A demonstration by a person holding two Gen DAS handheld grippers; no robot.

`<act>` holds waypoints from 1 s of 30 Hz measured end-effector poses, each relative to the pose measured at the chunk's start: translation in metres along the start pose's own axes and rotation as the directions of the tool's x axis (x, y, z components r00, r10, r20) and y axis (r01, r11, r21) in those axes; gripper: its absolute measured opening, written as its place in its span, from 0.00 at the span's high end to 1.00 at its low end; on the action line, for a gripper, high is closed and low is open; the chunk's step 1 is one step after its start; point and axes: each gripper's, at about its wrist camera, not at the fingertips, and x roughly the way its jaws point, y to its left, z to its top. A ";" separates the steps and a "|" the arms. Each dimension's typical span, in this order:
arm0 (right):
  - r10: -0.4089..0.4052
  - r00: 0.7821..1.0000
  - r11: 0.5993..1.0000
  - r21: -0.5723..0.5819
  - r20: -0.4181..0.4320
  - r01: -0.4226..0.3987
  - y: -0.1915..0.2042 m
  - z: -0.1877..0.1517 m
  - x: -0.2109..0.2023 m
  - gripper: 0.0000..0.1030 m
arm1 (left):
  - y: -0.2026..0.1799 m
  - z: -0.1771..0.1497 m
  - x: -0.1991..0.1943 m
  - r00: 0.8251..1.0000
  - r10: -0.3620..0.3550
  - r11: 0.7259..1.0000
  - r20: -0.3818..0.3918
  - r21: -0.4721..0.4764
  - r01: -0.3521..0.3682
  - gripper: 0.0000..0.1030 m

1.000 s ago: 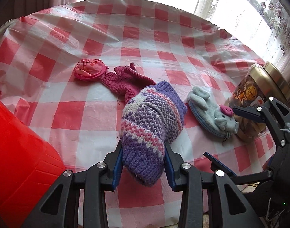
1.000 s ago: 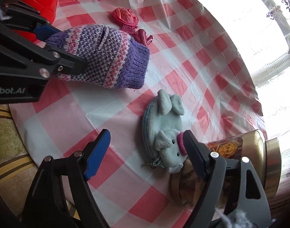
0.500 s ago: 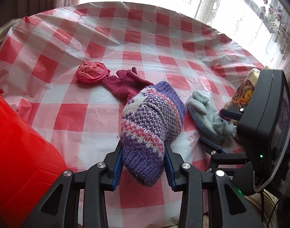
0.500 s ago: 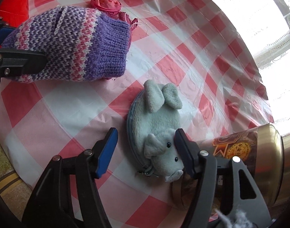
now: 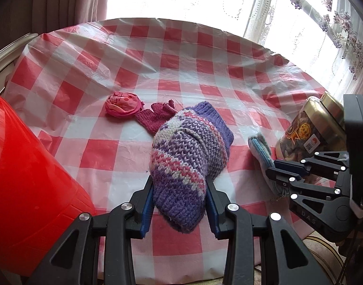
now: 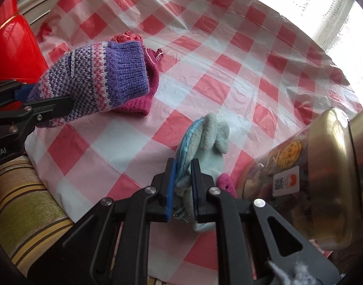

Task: Organize soft objects
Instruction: 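Grasp the purple knitted hat with the left gripper while the right gripper grasps the grey mouse purse, then carry the knitted hat and mouse purse into the purple box and open both grippers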

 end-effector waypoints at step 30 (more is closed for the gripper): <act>0.174 0.983 0.968 0.176 0.050 -0.180 -0.018 -0.040 -0.044 0.25 | -0.020 -0.015 -0.043 0.998 -0.032 0.999 0.062 -0.006 0.033 0.62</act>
